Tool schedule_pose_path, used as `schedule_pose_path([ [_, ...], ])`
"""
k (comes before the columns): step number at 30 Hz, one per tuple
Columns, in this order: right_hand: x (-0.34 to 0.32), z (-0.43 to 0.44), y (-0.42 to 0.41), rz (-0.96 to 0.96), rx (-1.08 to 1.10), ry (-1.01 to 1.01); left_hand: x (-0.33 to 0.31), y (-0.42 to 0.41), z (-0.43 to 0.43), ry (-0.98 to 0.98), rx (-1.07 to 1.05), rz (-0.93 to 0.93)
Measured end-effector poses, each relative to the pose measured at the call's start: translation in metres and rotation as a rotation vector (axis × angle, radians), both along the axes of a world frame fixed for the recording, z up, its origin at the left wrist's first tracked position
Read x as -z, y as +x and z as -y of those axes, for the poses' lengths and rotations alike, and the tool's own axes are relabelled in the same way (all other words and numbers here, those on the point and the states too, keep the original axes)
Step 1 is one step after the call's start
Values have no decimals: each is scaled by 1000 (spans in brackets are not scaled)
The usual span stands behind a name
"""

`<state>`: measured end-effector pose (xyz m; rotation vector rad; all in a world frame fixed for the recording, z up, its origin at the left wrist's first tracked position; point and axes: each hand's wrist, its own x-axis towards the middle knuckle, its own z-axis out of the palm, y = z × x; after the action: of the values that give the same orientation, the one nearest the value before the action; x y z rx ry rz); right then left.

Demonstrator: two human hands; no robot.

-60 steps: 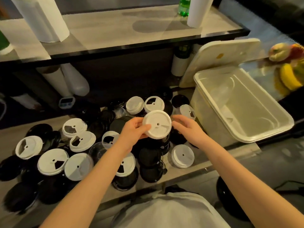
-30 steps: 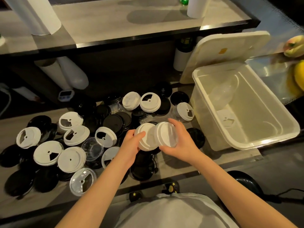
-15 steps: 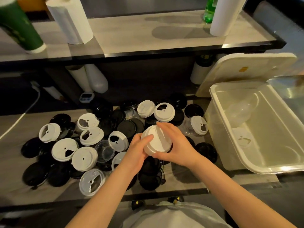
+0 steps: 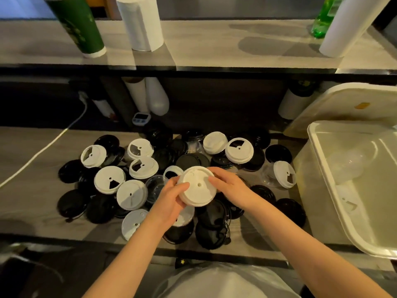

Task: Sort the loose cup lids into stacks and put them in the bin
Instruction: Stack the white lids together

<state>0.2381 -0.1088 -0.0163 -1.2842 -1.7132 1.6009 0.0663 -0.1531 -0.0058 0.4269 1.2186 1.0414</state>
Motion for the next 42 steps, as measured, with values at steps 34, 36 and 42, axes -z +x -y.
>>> schedule_pose_path([
  [34,-21,-64,-110,663,277,510,27,-147,-27,10,-320,13],
  [36,-32,-65,-111,512,327,451,24,-141,-31,13,-300,34],
  [42,-32,-42,-140,248,299,370,13,-121,-33,116,-135,190],
])
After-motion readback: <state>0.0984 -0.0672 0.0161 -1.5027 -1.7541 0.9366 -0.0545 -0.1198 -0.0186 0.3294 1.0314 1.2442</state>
